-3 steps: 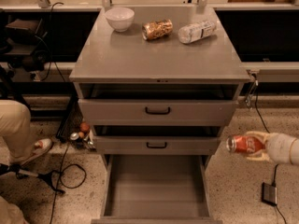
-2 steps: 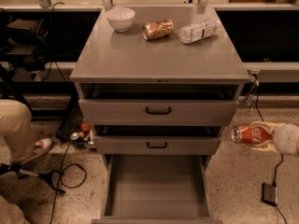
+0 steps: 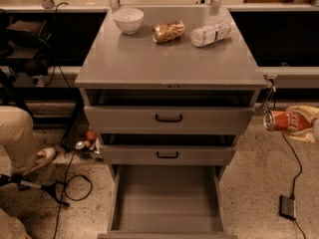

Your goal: Pick coke can from bottom drawer and place on counter

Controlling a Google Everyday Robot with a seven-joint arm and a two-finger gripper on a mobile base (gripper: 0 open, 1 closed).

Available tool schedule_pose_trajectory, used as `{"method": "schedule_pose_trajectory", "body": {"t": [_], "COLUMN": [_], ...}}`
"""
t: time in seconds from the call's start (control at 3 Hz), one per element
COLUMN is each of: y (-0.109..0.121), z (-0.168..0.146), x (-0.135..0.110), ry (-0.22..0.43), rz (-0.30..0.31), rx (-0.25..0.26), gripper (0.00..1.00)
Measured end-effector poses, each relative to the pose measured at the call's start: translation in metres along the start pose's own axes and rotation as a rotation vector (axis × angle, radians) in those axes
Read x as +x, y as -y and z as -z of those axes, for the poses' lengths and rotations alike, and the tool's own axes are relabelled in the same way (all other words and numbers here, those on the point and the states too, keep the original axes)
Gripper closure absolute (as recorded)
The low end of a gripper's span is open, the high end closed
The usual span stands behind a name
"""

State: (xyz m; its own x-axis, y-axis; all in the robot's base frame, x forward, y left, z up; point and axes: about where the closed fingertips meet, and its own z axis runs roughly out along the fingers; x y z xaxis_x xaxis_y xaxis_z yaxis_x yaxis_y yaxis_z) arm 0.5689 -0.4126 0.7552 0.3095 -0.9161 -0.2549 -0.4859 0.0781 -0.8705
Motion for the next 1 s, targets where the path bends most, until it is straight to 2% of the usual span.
{"method": "schedule_pose_trajectory", "body": {"t": [0.33,0.67,1.0], "y": [0.000,0.014,0.050], "z": [0.000,0.003,0.022], "x": [0.000,-0.001,-0.001], "ry": [0.000,0.012,0.023], "rz": [0.000,-0.022,-0.015], "rx": [0.000,0.007,0.016], "gripper": [1.00,1.00,1.00]}}
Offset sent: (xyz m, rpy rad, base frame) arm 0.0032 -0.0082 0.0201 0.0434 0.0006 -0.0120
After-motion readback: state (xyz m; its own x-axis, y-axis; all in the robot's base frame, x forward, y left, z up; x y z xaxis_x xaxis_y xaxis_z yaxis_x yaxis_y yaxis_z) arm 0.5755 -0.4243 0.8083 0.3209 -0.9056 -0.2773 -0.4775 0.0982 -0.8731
